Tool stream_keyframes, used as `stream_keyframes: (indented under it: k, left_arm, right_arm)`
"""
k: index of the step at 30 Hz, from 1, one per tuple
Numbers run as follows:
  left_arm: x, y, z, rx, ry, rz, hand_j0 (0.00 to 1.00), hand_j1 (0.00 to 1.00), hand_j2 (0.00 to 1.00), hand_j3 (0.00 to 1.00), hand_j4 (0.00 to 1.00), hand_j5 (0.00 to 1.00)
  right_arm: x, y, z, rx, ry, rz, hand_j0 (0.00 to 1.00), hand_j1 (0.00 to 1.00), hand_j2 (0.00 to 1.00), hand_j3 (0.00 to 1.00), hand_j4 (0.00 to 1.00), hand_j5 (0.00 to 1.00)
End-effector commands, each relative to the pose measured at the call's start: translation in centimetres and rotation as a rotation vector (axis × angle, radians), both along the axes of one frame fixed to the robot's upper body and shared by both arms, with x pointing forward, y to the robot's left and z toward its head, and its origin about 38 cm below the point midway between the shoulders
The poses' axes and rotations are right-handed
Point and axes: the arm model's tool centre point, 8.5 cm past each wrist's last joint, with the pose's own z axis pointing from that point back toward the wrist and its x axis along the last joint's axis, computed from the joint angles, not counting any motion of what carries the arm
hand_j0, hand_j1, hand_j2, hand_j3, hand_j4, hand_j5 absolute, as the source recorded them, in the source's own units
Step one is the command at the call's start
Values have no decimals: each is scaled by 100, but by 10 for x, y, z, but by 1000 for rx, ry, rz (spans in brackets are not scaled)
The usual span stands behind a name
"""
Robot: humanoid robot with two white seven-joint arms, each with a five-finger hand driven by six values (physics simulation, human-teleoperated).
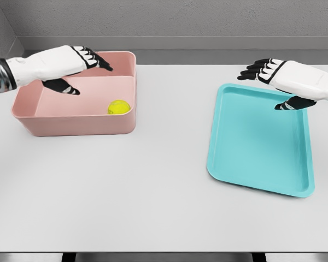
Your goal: Put the tennis from the blue tray into the pink basket with both arms
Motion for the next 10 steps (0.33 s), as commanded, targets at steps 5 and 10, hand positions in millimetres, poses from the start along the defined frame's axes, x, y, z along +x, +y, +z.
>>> stream_keyframes:
  k: [5, 10]
  left_arm:
    - [-77, -14, 31, -20, -6, -189, 100, 100, 100, 100, 100, 100]
    - [-84, 10, 23, 30, 24, -140, 100, 100, 100, 100, 100, 100]
  right_arm:
    - [0, -2, 2, 4, 0, -6, 100, 100, 100, 100, 100, 100]
    - [0, -2, 3, 4, -4, -6, 100, 100, 100, 100, 100, 100]
